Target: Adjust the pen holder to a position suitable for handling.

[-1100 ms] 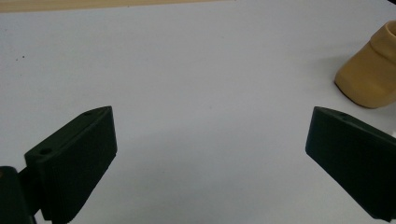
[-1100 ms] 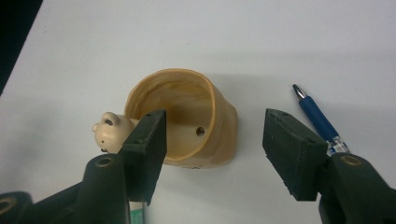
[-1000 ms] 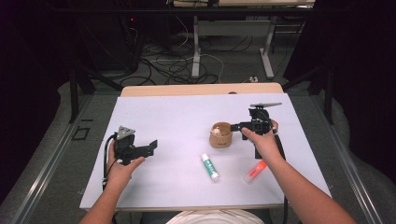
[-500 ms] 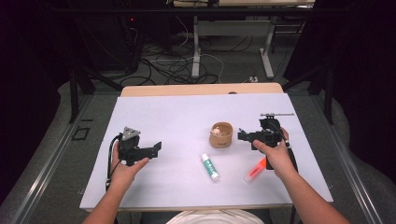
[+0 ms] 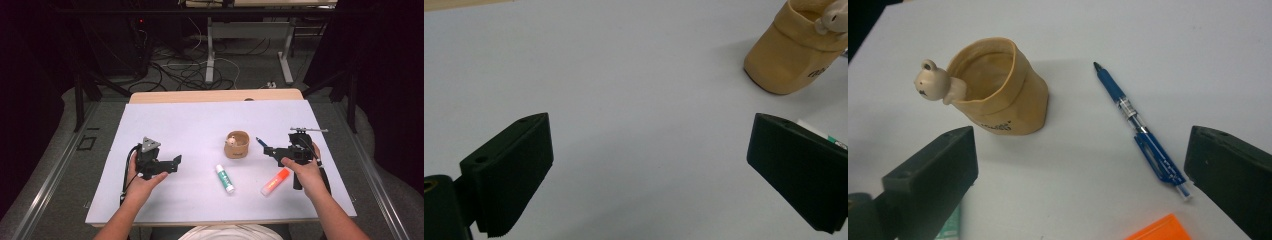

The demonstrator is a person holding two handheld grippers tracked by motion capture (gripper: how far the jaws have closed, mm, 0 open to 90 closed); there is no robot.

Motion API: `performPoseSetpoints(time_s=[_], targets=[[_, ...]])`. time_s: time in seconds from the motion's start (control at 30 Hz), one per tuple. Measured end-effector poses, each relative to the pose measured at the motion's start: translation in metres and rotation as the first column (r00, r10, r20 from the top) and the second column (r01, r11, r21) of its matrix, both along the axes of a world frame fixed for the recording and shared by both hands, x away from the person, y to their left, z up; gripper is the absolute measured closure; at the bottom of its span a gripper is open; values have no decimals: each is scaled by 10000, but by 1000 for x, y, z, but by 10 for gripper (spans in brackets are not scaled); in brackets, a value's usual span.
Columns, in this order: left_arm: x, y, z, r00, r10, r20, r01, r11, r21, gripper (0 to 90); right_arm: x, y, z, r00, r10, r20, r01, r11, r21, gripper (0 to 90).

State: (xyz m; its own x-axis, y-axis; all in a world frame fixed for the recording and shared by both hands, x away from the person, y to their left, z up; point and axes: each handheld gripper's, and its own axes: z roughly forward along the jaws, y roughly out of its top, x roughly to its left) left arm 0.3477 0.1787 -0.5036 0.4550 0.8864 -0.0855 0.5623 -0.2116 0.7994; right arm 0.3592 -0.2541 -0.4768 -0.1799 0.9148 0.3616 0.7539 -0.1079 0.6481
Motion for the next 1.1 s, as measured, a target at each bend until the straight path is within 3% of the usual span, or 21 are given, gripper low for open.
performPoseSetpoints(time_s=[0.17,0.23,0.47,0.57,0.87,1.1], targets=[[-1,1,1,9999,-98,-76,97,9999,-102,48,-1,-4,-4,9980,-386,-503,399,9989,252,72],[-1,0,1,10000,-48,-78,46,9998,-201,52,-1,-5,-6,9975,-450,-553,456,9989,93,83],[-4,-7,8,9999,-119,-46,119,9998,-149,91,-1,-14,-11,9968,-733,-312,718,9964,-457,141],[-4,-16,11,9998,-163,100,163,9999,24,140,2,-18,-13,9974,-680,-235,670,9969,-408,145],[-3,-58,18,9956,-880,323,878,9961,97,168,17,-23,-13,9990,-441,-8,440,9979,-466,157],[-3,-98,22,9842,-1755,247,1750,9844,193,195,37,-19,-9,9991,-84,414,120,9962,-868,172]])
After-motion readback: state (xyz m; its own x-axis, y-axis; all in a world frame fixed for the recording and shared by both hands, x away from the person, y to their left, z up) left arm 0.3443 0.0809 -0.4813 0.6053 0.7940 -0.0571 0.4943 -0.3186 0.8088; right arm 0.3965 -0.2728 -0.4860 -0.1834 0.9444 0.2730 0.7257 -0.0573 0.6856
